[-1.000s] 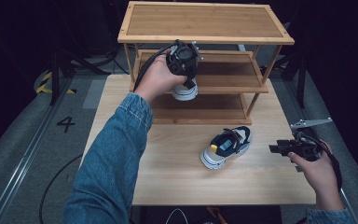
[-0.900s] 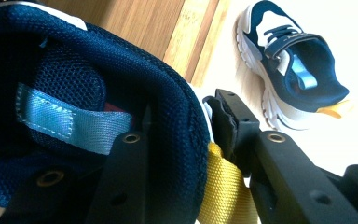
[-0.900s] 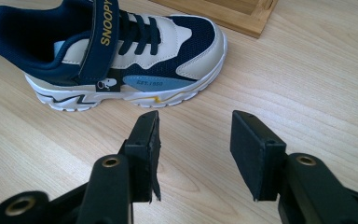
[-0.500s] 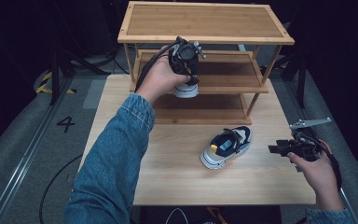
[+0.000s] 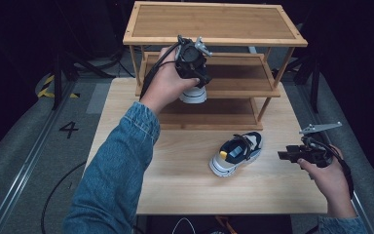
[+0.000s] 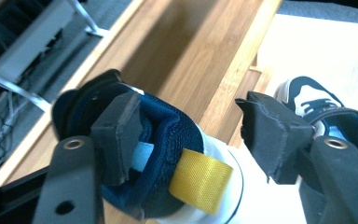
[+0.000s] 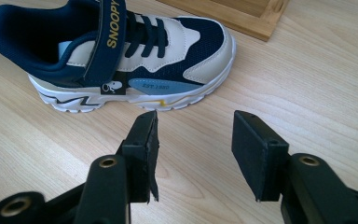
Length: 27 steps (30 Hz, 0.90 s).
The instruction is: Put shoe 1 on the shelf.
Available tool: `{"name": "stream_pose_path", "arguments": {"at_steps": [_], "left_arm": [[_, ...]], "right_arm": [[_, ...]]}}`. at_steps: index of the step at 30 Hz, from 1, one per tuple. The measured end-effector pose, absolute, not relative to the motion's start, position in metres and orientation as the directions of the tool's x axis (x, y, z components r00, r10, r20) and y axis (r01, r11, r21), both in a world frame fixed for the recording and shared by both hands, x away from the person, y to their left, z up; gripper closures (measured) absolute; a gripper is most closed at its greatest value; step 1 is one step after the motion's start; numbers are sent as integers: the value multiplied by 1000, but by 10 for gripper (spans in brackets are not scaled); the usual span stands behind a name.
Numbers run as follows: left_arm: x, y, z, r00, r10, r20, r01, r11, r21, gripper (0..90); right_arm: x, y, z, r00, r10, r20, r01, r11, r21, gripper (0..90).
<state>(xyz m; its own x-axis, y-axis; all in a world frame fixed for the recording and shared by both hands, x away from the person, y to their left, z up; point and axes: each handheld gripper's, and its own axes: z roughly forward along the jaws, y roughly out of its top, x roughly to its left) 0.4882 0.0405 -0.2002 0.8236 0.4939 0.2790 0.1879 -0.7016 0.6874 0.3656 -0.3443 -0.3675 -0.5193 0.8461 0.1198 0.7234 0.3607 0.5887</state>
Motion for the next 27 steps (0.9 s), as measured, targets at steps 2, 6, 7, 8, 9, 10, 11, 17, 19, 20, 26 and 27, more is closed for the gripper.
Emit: {"name": "stream_pose_path", "arguments": {"at_steps": [2, 6, 7, 8, 9, 10, 11, 17, 19, 20, 26, 27], "left_arm": [[480, 43, -196, 813, 512, 278, 191, -685, 703, 345], [462, 48, -189, 794, 540, 279, 195, -661, 725, 329], [457, 50, -188, 791, 548, 273, 203, -655, 728, 340], [449, 52, -186, 786, 559, 264, 217, -650, 729, 374], [444, 53, -186, 782, 567, 258, 225, -643, 732, 401], [440, 54, -186, 780, 571, 256, 228, -641, 733, 414], [435, 55, -186, 775, 578, 256, 232, -636, 736, 446], [422, 57, -202, 761, 614, 210, 299, -619, 726, 703], [425, 57, -214, 761, 626, 168, 331, -598, 730, 773], [428, 58, -218, 760, 631, 155, 341, -591, 731, 802], [444, 60, -237, 738, 668, 91, 387, -530, 754, 873], [446, 61, -239, 732, 675, 96, 385, -525, 759, 875]], "right_arm": [[367, -343, -367, -525, 843, 119, 720, 365, 591, 518], [369, -342, -367, -530, 840, 118, 717, 369, 592, 518], [369, -341, -367, -528, 841, 120, 717, 365, 593, 518], [369, -341, -366, -529, 840, 122, 717, 366, 593, 518], [370, -340, -366, -534, 837, 117, 713, 372, 595, 518], [370, -340, -366, -534, 837, 118, 712, 370, 597, 518], [370, -339, -365, -535, 837, 118, 712, 371, 597, 518], [372, -336, -364, -544, 831, 116, 708, 380, 595, 519], [372, -335, -364, -544, 831, 117, 708, 380, 595, 518], [371, -335, -364, -544, 831, 116, 708, 380, 595, 518], [371, -337, -363, -540, 834, 116, 707, 376, 599, 518], [371, -337, -363, -537, 835, 120, 710, 370, 599, 518]]}}
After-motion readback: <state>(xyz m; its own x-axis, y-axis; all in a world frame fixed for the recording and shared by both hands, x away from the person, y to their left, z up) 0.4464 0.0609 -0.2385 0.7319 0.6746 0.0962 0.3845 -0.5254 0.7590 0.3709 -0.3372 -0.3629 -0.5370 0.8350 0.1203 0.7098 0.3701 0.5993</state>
